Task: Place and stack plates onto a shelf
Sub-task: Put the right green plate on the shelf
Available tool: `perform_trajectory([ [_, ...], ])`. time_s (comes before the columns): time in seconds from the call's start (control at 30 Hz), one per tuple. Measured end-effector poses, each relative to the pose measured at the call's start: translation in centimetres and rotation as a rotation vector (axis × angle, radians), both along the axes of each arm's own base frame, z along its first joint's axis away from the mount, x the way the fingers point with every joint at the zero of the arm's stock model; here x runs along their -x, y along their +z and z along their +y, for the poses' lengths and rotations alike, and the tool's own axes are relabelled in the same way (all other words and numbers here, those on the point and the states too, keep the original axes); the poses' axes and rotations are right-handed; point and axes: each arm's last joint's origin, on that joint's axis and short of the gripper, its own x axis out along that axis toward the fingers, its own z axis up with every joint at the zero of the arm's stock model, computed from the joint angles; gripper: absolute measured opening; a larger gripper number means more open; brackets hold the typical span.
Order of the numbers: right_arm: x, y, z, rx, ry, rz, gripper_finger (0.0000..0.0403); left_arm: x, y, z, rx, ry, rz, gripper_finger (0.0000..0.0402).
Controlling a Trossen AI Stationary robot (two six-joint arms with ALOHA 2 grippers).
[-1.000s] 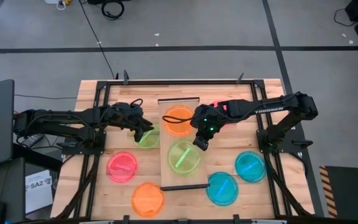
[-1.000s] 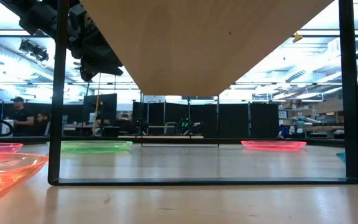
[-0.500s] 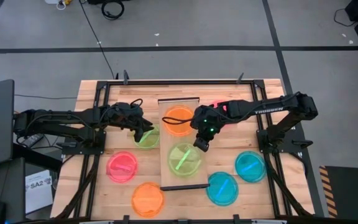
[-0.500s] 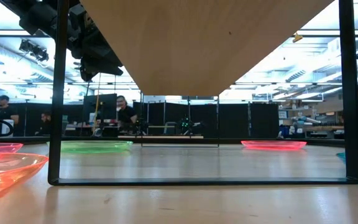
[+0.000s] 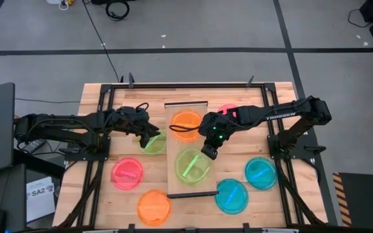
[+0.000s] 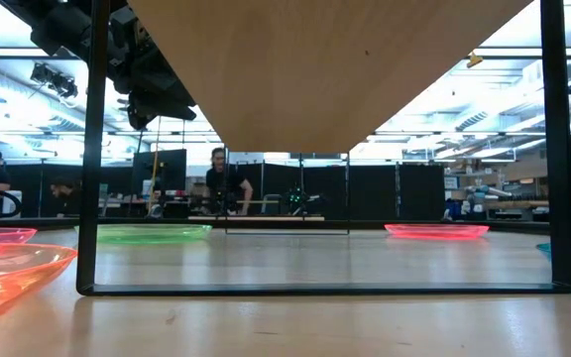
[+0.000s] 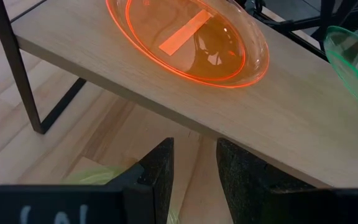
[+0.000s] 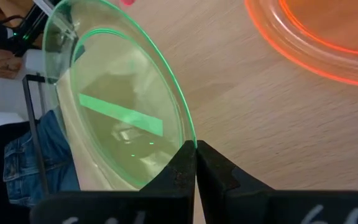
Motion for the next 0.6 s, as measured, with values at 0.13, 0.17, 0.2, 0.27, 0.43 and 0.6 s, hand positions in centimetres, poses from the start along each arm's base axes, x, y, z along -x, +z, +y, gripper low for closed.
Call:
perform_trajectory([
  [0.13,0.00,0.01,0.00,0.003,-0.002,-0.001,0.0017,0.00,0.00,0.00,0.000,0.000,0.000,0.0128],
  [0.17,0.00,0.01,-0.01,0.007,-0.005,-0.001,0.0017,0.00,0.00,0.00,0.000,0.000,0.000,0.0128],
  [0.2,0.00,0.00,-0.02,0.011,-0.007,-0.002,0.0018,0.00,0.00,0.00,0.000,0.000,0.000,0.0128],
  [0.27,0.00,0.00,-0.04,0.017,-0.003,-0.004,0.0018,0.00,0.00,0.00,0.000,0.000,0.000,0.0128],
  [0.43,-0.01,0.00,-0.06,0.022,-0.006,-0.005,0.0026,0.00,0.00,0.00,0.000,0.000,0.000,0.0128],
  [0.6,-0.02,-0.01,-0.10,0.039,-0.017,-0.006,0.0043,0.00,0.00,0.00,0.000,0.000,0.000,0.0128],
])
